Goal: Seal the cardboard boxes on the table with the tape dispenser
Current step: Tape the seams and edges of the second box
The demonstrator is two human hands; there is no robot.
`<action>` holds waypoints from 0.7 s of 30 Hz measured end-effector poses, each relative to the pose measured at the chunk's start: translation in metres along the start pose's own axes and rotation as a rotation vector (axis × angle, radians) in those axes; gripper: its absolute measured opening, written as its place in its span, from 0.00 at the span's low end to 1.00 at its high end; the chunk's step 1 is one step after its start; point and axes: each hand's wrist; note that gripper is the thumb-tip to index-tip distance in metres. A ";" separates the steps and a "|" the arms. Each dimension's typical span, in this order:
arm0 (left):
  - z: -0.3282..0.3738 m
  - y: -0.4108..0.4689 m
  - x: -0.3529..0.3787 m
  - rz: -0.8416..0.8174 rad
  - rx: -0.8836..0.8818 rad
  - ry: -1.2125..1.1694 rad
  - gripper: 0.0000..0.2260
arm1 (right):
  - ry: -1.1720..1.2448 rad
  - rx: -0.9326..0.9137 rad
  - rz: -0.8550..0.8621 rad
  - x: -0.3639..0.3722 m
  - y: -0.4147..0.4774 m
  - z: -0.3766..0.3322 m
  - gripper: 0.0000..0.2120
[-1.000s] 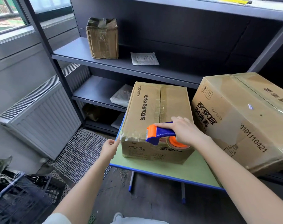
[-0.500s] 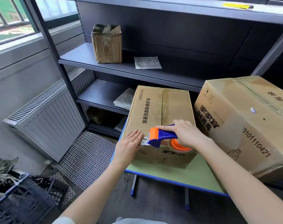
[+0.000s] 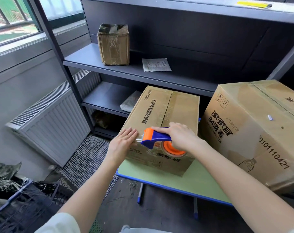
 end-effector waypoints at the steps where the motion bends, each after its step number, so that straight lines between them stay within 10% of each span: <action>1: 0.000 0.001 0.000 0.004 0.005 -0.009 0.29 | 0.010 0.004 -0.013 -0.002 -0.004 0.008 0.30; 21: 0.102 0.016 0.033 0.239 0.109 0.049 0.22 | -0.005 0.046 -0.037 0.004 -0.046 0.050 0.27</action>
Point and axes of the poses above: each hand's wrist, its own y-axis towards the middle knuckle, its own x-axis out of the palm, z = x × y, and after that the axes turned 2 degrees about -y, right-handed
